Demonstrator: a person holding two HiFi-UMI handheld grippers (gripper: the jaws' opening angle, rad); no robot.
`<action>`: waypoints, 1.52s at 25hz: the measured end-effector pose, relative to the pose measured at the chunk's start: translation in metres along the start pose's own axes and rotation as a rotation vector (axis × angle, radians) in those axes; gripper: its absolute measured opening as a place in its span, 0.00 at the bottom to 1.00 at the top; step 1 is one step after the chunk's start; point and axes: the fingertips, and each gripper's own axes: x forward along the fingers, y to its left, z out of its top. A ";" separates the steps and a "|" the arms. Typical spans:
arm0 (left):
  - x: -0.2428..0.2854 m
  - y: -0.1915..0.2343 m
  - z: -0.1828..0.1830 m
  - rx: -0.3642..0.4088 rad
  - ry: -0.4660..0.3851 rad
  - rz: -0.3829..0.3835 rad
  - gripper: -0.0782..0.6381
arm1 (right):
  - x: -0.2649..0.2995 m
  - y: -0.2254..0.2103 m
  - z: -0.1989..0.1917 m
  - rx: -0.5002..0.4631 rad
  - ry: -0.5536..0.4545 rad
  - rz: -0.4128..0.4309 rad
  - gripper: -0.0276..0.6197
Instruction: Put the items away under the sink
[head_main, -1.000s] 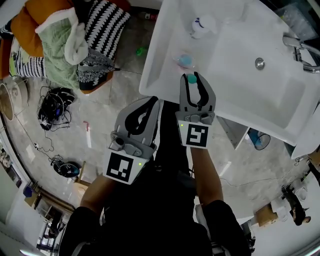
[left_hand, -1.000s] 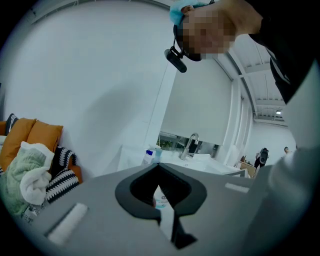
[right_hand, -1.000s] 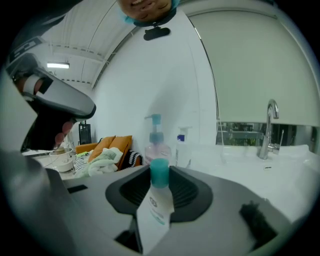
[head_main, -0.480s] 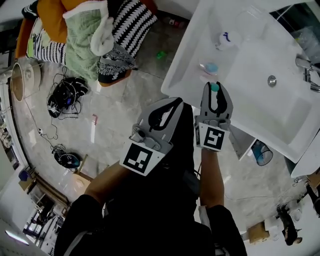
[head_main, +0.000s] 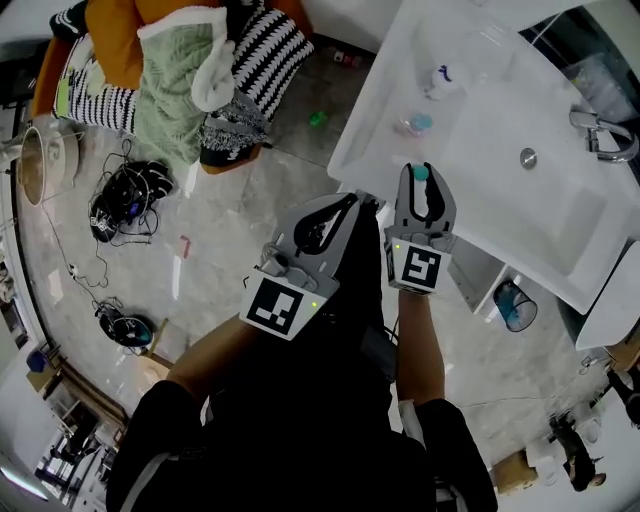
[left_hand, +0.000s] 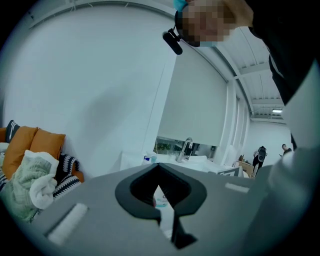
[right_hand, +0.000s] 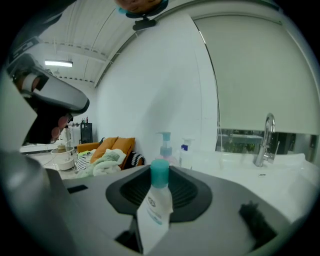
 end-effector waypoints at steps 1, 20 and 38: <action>-0.005 -0.002 0.003 0.000 -0.006 -0.002 0.12 | -0.004 0.002 0.003 0.001 0.001 0.000 0.23; -0.109 -0.039 0.033 0.051 -0.134 -0.087 0.12 | -0.112 0.041 0.052 0.081 -0.037 -0.122 0.22; -0.157 -0.103 0.005 0.127 -0.146 -0.184 0.12 | -0.220 0.049 0.047 0.080 -0.087 -0.194 0.21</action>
